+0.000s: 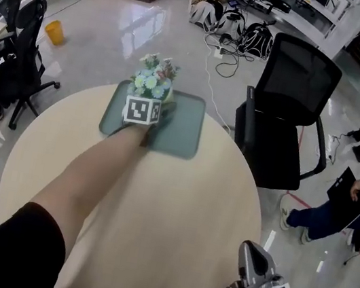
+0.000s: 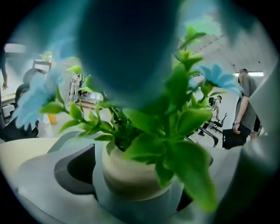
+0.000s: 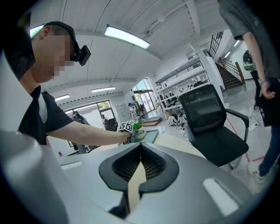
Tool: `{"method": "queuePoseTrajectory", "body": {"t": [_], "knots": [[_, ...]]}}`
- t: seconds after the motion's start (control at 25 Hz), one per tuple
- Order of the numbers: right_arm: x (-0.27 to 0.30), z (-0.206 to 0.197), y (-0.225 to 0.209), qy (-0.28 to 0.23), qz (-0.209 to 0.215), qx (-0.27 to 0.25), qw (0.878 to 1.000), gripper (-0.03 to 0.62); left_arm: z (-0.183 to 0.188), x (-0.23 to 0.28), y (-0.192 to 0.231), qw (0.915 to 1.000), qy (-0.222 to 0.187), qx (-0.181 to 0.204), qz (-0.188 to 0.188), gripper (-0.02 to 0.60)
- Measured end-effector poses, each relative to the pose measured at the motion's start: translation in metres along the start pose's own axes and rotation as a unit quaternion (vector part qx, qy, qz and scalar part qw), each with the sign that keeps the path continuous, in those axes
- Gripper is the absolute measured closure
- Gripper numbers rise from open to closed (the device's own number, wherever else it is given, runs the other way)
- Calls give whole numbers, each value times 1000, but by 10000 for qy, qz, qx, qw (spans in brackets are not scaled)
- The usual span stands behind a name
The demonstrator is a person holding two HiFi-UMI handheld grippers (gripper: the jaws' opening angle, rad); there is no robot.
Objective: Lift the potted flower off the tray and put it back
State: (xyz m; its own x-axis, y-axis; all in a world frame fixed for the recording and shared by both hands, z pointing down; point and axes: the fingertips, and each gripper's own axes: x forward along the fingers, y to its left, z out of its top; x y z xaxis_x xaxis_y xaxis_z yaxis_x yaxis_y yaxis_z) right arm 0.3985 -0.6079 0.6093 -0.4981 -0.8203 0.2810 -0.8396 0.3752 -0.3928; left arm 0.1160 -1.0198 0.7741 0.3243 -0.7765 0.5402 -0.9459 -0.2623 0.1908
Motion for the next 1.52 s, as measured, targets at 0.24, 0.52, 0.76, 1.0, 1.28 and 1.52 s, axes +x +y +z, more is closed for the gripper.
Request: {"method": "queuePoseTrajectory", "body": {"t": [0.24, 0.52, 0.76, 1.0, 1.28, 1.52], "knots": [[-3, -9, -7, 45, -119, 61, 9999, 579, 3, 8, 1, 9991, -31, 327, 250, 52], [-6, -6, -8, 49, -168, 36, 9998, 579, 4, 0, -5, 9992, -76, 387, -26, 60], [-14, 6, 19, 99, -123, -96, 9998, 579, 14, -41, -16, 9985, -171, 462, -236, 60], [-36, 26, 79, -10, -107, -267, 9996, 579, 43, -129, -22, 9966, -395, 510, -504, 60], [-83, 13, 177, -115, -343, -243, 9991, 579, 32, -256, -6, 9949, -328, 553, -776, 58], [-120, -14, 258, -129, -693, -274, 9971, 579, 18, -343, 16, 9919, -283, 799, -943, 58]]}}
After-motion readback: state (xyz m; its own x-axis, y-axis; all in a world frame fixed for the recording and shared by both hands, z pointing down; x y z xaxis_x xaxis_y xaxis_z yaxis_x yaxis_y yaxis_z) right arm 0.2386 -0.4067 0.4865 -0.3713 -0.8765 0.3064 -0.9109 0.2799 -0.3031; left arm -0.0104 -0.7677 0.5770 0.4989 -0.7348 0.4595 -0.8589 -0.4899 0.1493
